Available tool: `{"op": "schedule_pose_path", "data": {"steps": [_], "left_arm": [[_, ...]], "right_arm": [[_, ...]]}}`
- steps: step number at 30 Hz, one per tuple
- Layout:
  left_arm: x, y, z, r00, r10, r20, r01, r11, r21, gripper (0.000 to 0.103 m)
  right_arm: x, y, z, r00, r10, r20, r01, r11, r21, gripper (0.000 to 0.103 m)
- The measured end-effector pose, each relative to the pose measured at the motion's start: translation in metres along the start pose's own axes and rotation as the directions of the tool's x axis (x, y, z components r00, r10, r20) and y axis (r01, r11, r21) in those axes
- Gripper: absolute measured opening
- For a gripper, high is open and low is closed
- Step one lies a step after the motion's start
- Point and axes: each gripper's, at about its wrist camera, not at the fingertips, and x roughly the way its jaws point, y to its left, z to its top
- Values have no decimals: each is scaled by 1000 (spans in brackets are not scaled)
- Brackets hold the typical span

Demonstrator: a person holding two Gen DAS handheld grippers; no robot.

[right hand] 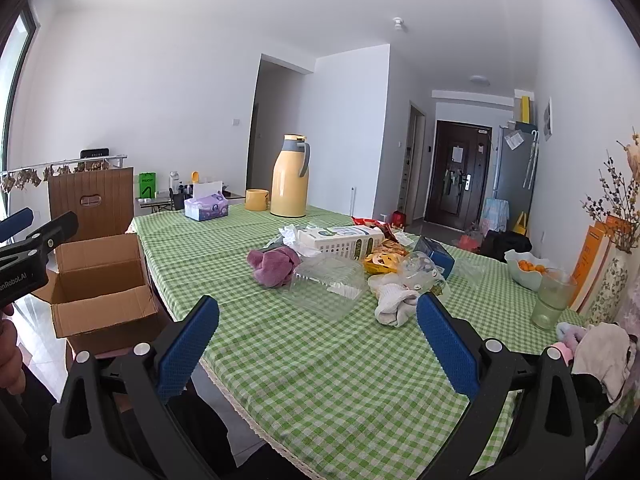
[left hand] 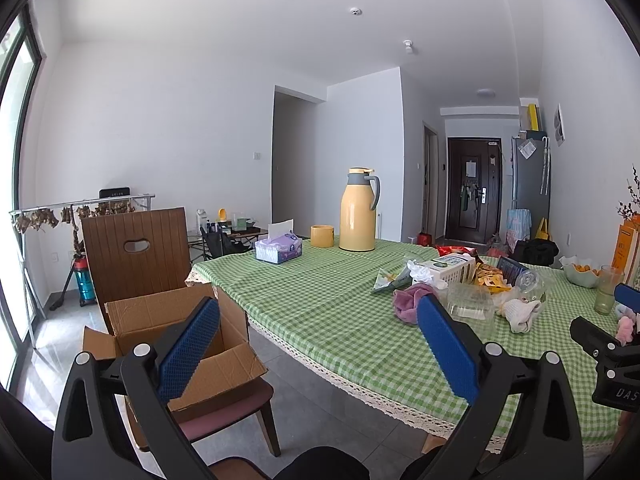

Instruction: Collect trash

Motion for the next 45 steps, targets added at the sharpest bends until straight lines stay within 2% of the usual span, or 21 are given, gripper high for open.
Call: {"op": "schedule_pose_path", "data": {"steps": [7, 11, 16, 20, 23, 27, 30, 32, 34, 35, 36, 37, 38, 39, 41, 43, 45], "left_arm": [[2, -1, 1, 1000, -1, -4, 1, 1000, 3, 96], [15, -1, -1, 999, -17, -45, 16, 1000, -12, 96], [36, -8, -2, 998, -23, -59, 23, 1000, 9, 96], [67, -23, -9, 987, -94, -129, 100, 994, 38, 96], [99, -43, -17, 963, -176, -204, 191, 980, 59, 96], [147, -77, -25, 898, -314, -309, 345, 937, 51, 96], [185, -101, -28, 838, -402, -369, 431, 903, -7, 96], [210, -116, -27, 787, -478, -389, 494, 867, -66, 96], [237, -134, -25, 722, -546, -424, 556, 823, -113, 96], [252, -144, -25, 686, -575, -446, 582, 801, -139, 95], [264, -152, -25, 657, -595, -462, 595, 786, -166, 94], [279, -163, -26, 611, -629, -481, 619, 758, -205, 91], [294, -173, -27, 580, -646, -497, 625, 744, -237, 88], [304, -180, -28, 569, -650, -504, 620, 742, -256, 86], [331, -197, -32, 515, -677, -526, 636, 713, -295, 79], [354, -209, -37, 492, -659, -569, 598, 731, -329, 71], [363, -217, -38, 450, -684, -574, 610, 705, -362, 65]], "right_arm": [[5, 0, 0, 1000, 4, -5, -4, 1000, 1, 95], [16, -3, -1, 1000, 0, -23, 0, 1000, -2, 95], [38, -16, -5, 998, -10, -63, 12, 1000, 23, 95], [69, -33, -10, 991, -18, -135, 28, 997, 78, 95], [94, -51, -14, 979, -10, -204, 38, 990, 135, 95], [131, -74, -16, 951, 55, -303, 10, 978, 207, 95], [154, -87, -13, 941, 59, -333, 19, 974, 226, 95], [169, -95, -8, 936, 80, -342, 9, 968, 251, 92], [183, -102, -5, 931, 79, -355, 14, 968, 251, 65], [192, -104, -3, 929, 73, -364, 21, 968, 249, 63], [198, -107, -1, 927, 75, -366, 20, 968, 250, 59], [204, -110, 1, 927, 80, -366, 17, 967, 255, 54], [211, -113, 3, 927, 90, -365, 11, 964, 266, 52], [217, -116, 3, 925, 97, -367, 8, 962, 273, 48], [227, -119, 5, 922, 81, -378, 24, 964, 265, 43], [233, -125, 7, 927, 48, -373, 52, 966, 253, 41], [233, -134, 8, 930, 32, -365, 66, 965, 254, 41]]}}
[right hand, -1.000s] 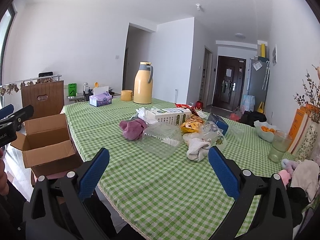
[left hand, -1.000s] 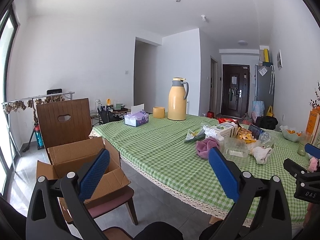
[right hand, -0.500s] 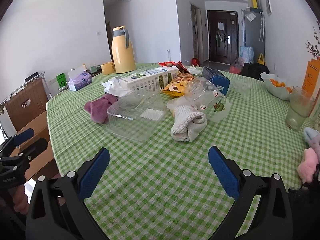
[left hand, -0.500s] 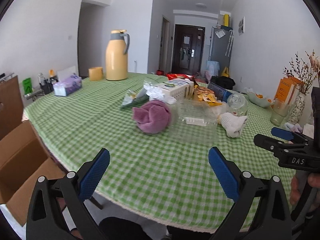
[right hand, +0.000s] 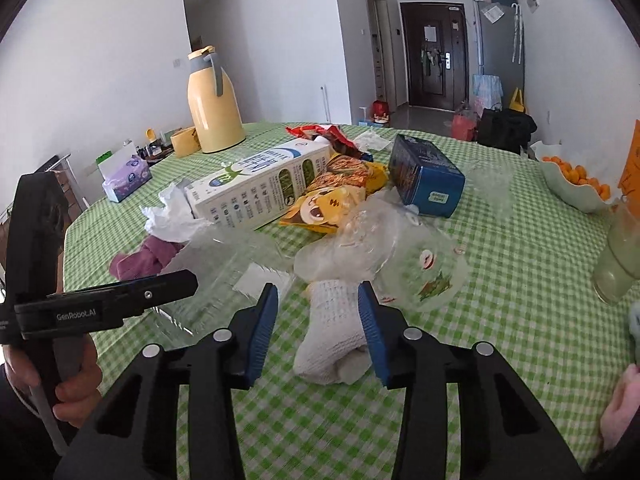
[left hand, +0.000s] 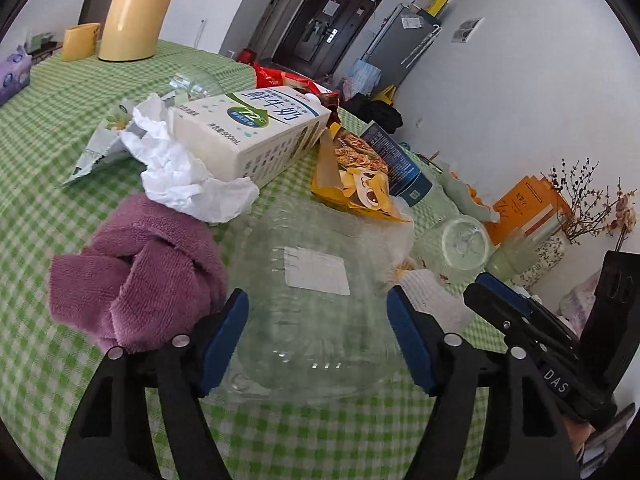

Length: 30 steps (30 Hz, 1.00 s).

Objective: Collect trash
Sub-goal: 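Grasp the clear plastic clamshell container with the left gripper while the right gripper grasps the white knit glove, then carry the container and glove in both grippers over the open cardboard box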

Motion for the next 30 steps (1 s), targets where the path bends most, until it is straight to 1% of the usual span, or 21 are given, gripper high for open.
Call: {"op": "schedule_pose_path", "data": {"steps": [1, 3, 4, 5, 6, 7, 8, 10, 11, 12, 16, 17, 18, 19, 20, 21, 22, 24, 26, 29, 30], "left_arm": [[3, -6, -1, 998, -46, -37, 46, 999, 10, 65], [6, -15, -6, 985, -129, -112, 130, 991, 3, 66], [9, -18, -7, 982, -141, -129, 144, 989, 18, 69], [9, -20, -5, 986, -106, -127, 111, 993, 32, 78], [11, -17, -3, 995, -16, -94, 19, 999, 31, 83], [9, -13, -3, 997, 33, -73, -33, 999, -4, 91], [10, -8, -2, 996, 42, -80, -46, 998, -50, 95], [30, -6, -2, 988, 20, -152, -42, 989, -144, 97], [38, -7, -1, 988, -6, -157, -21, 986, -168, 97], [45, -11, 0, 990, 12, -144, -35, 987, -158, 97], [63, -27, 5, 989, 4, -147, -32, 983, -183, 97], [67, -31, 6, 989, -5, -149, -23, 983, -184, 96], [66, -30, 6, 989, -20, -149, -11, 979, -205, 91], [65, -32, 6, 989, -54, -138, 18, 969, -247, 80], [56, -31, 5, 991, -43, -124, 9, 966, -257, 74], [52, -37, 3, 995, -28, -100, 3, 971, -239, 71], [44, -44, 3, 997, -13, -80, -3, 981, -194, 67], [35, -60, 2, 998, 8, -60, -15, 992, -123, 63], [21, -67, -1, 999, 20, -46, -24, 997, -74, 60], [-4, -78, -7, 998, 60, -20, -60, 998, 6, 58], [-14, -79, -10, 998, 69, -7, -69, 997, 32, 58]], "right_arm": [[0, -5, 1, 1000, -11, 1, 11, 1000, 2, 41], [0, -18, 2, 1000, -19, -2, 19, 1000, 4, 41], [-1, -24, 1, 1000, -23, -9, 23, 1000, 4, 41], [-1, -30, -1, 999, -24, -21, 24, 1000, 6, 41], [-1, -35, -3, 999, -27, -25, 27, 1000, 10, 41], [-2, -39, -6, 999, -23, -31, 24, 1000, 14, 41], [-2, -42, -9, 999, -15, -42, 15, 1000, 14, 41], [0, -49, -15, 998, -5, -58, 6, 1000, 21, 41], [1, -52, -18, 998, 4, -65, -1, 999, 33, 41], [2, -54, -20, 997, 13, -71, -10, 999, 45, 42], [7, -64, -26, 993, 79, -86, -69, 991, 118, 42], [8, -66, -27, 991, 98, -88, -86, 987, 134, 42], [11, -68, -27, 988, 120, -92, -105, 983, 152, 42], [13, -69, -26, 986, 135, -96, -118, 979, 168, 42], [15, -71, -25, 983, 154, -98, -134, 973, 189, 42], [16, -73, -24, 981, 170, -97, -148, 968, 205, 45], [17, -74, -24, 979, 183, -94, -159, 963, 220, 58], [17, -76, -24, 966, 242, -92, -211, 942, 262, 69], [17, -71, -23, 961, 261, -93, -231, 940, 251, 69], [25, -65, -26, 964, 223, -146, -184, 953, 240, 69], [28, -64, -28, 961, 221, -164, -177, 953, 245, 63]]}}
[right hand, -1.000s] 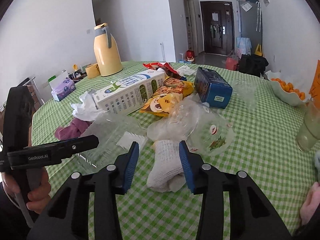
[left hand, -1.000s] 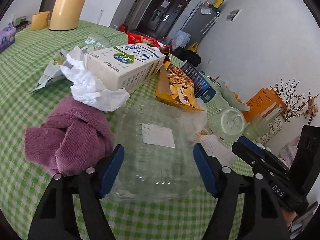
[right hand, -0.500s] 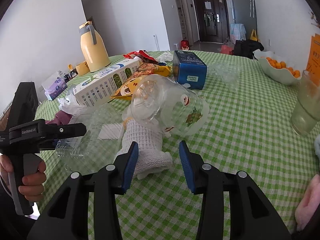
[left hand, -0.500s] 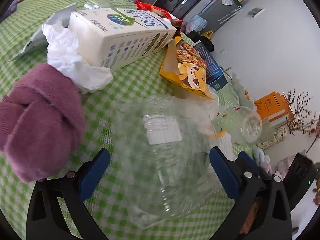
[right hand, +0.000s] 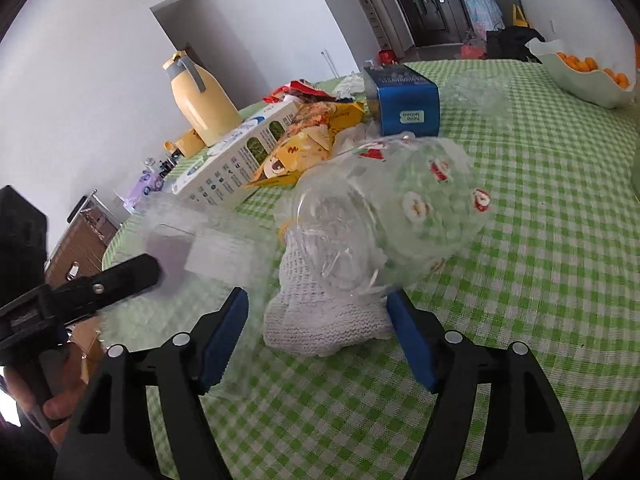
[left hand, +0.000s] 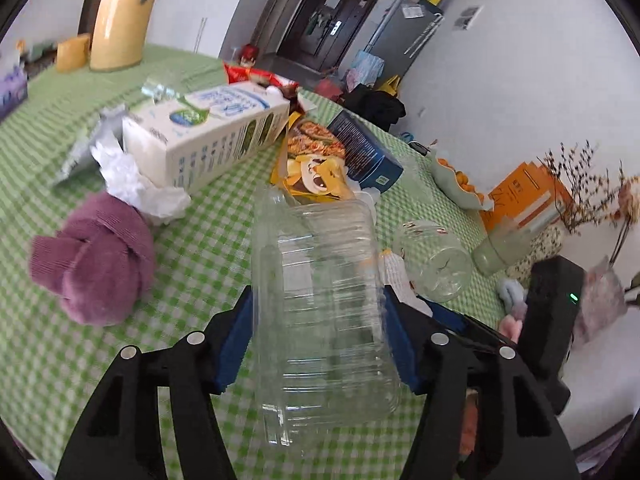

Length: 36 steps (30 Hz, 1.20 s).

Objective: Collect trash
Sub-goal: 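Carry the container and glove in both grippers over the open cardboard box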

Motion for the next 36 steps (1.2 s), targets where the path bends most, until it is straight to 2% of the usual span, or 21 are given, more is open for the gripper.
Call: {"op": "schedule_pose_path", "data": {"steps": [1, 2, 3, 4, 8, 12, 14, 18, 21, 24, 29, 32, 36], "left_arm": [[-10, -4, -1, 1000, 22, 19, -22, 999, 29, 58], [-20, -3, -3, 999, 35, 39, -37, 998, 55, 58], [-30, -6, -4, 998, 39, 56, -43, 996, 75, 58], [-41, -6, -5, 996, 42, 76, -49, 995, 83, 58], [-84, 3, -5, 988, 47, 144, -60, 994, 87, 57], [-115, 16, 4, 975, 65, 211, -77, 996, 49, 57], [-126, 23, 12, 969, 81, 233, -90, 996, 29, 57], [-144, 36, 31, 960, 120, 253, -119, 993, -19, 57], [-163, 46, 46, 945, 156, 287, -150, 988, -43, 57], [-191, 62, 56, 916, 200, 348, -176, 979, -99, 57], [-233, 89, 69, 883, 257, 393, -224, 966, -128, 57], [-262, 121, 55, 864, 295, 408, -257, 955, -146, 57], [-294, 186, 19, 835, 399, 378, -323, 913, -251, 57]], "right_arm": [[2, 1, -2, 1000, -16, -17, 16, 1000, 0, 45], [1, 3, -3, 1000, -17, -20, 17, 1000, -7, 40], [-1, 6, -5, 999, -25, -19, 25, 999, -27, 29], [-4, 11, -7, 999, -35, -16, 34, 998, -46, 22], [-26, 38, -16, 1000, -19, 16, 21, 991, -131, 19], [-49, 59, -19, 997, 8, 81, 7, 985, -174, 20], [-55, 64, -18, 994, 23, 111, -5, 987, -160, 20], [-57, 75, -14, 991, 27, 134, -6, 987, -159, 20], [-48, 90, -6, 993, 11, 120, 13, 982, -191, 20], [-36, 108, 3, 994, -13, 108, 36, 976, -214, 20], [-28, 153, 11, 993, 11, 121, 25, 955, -295, 20], [-17, 188, 10, 991, 63, 118, -17, 935, -355, 20], [13, 241, 6, 989, 132, 65, -92, 899, -429, 20]]}}
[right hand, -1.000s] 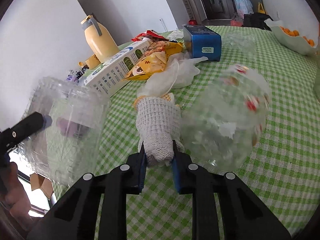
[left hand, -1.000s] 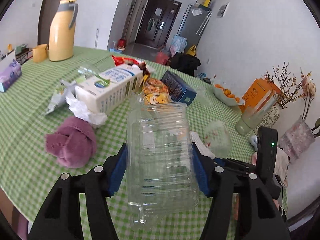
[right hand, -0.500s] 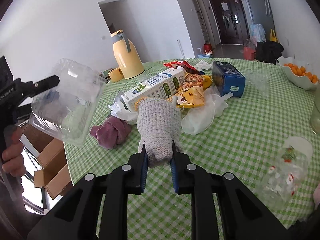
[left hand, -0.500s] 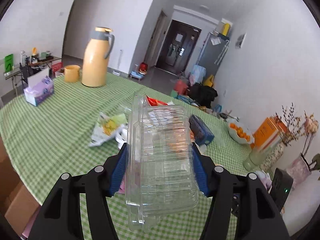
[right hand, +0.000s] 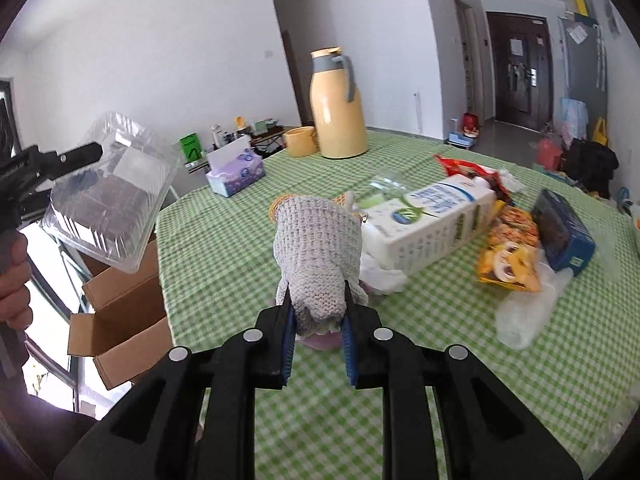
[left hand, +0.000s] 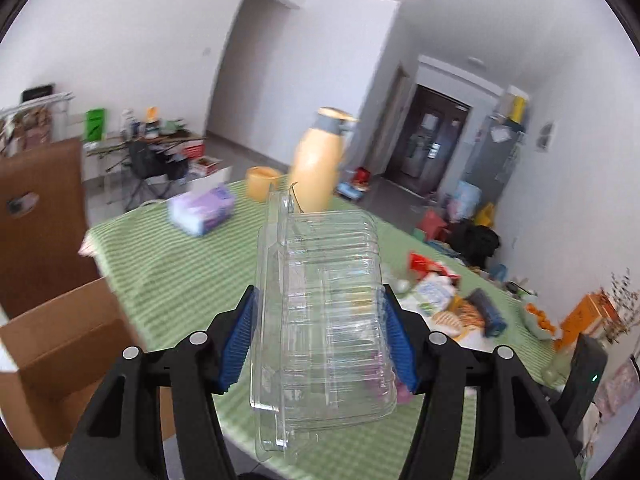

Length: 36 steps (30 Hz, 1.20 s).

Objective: Collect trash
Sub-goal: 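Carry the container and glove in both grippers over the open cardboard box, then open both grippers to drop the container and glove into the box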

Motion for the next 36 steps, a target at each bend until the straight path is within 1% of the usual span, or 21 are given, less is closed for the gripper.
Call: {"op": "schedule_pose_path", "data": {"steps": [3, 7, 10, 13, 15, 16, 17, 18, 20, 23, 24, 25, 26, 28, 29, 30, 31, 32, 33, 34, 36], "left_arm": [[-12, 68, -12, 992, 122, -14, -123, 991, -49, 57], [-36, 169, -33, 952, 303, -47, -306, 942, -139, 57], [-40, 236, -53, 904, 411, -120, -427, 881, -205, 57], [-35, 298, -80, 848, 478, -228, -527, 807, -268, 57], [-25, 333, -95, 802, 517, -300, -592, 754, -285, 57], [-19, 349, -104, 769, 543, -337, -633, 719, -287, 57], [-12, 362, -112, 745, 554, -371, -659, 697, -282, 57], [-9, 368, -118, 733, 555, -393, -672, 682, -290, 57], [4, 386, -124, 705, 554, -442, -694, 666, -273, 59], [22, 399, -130, 666, 552, -502, -720, 652, -238, 62], [25, 406, -132, 659, 537, -527, -724, 643, -250, 64], [26, 413, -135, 667, 532, -522, -720, 641, -266, 67], [25, 415, -134, 680, 527, -510, -711, 644, -282, 70], [18, 413, -131, 712, 512, -481, -685, 657, -315, 80], [13, 408, -133, 710, 516, -479, -689, 652, -318, 82], [9, 408, -135, 708, 519, -478, -691, 648, -319, 82], [6, 408, -135, 715, 517, -470, -686, 650, -327, 82], [1, 408, -134, 722, 514, -463, -680, 650, -339, 82], [-4, 407, -133, 725, 514, -459, -679, 645, -350, 82], [-11, 398, -132, 727, 520, -449, -680, 637, -363, 82], [-18, 394, -129, 727, 535, -430, -683, 627, -375, 82]], "right_arm": [[38, 49, 15, 995, 94, -31, -96, 992, -78, 20], [87, 120, 31, 965, 245, -91, -257, 951, -169, 20], [136, 183, 36, 916, 354, -187, -389, 897, -211, 20], [196, 251, 27, 850, 409, -332, -495, 835, -240, 20], [233, 291, 14, 820, 391, -417, -521, 812, -264, 20], [253, 312, 6, 803, 376, -462, -536, 795, -284, 20], [267, 327, -2, 788, 368, -493, -550, 782, -294, 20], [287, 343, -13, 770, 339, -540, -555, 774, -306, 20], [311, 371, -31, 774, 262, -576, -534, 759, -372, 20], [344, 404, -62, 738, 192, -647, -549, 728, -410, 21], [355, 413, -73, 736, 147, -661, -541, 715, -443, 21], [362, 420, -84, 734, 119, -668, -543, 695, -472, 22], [371, 424, -91, 720, 110, -686, -553, 687, -471, 22], [389, 427, -101, 666, 122, -736, -585, 698, -413, 24], [394, 428, -105, 646, 131, -752, -596, 701, -391, 24], [398, 428, -107, 641, 131, -756, -598, 702, -386, 24], [402, 430, -109, 637, 132, -759, -600, 703, -382, 30], [405, 431, -110, 622, 138, -771, -611, 702, -367, 36], [409, 430, -109, 597, 151, -788, -625, 703, -338, 52], [410, 429, -106, 591, 164, -790, -628, 708, -323, 64], [405, 428, -94, 606, 186, -774, -627, 709, -321, 65]]}}
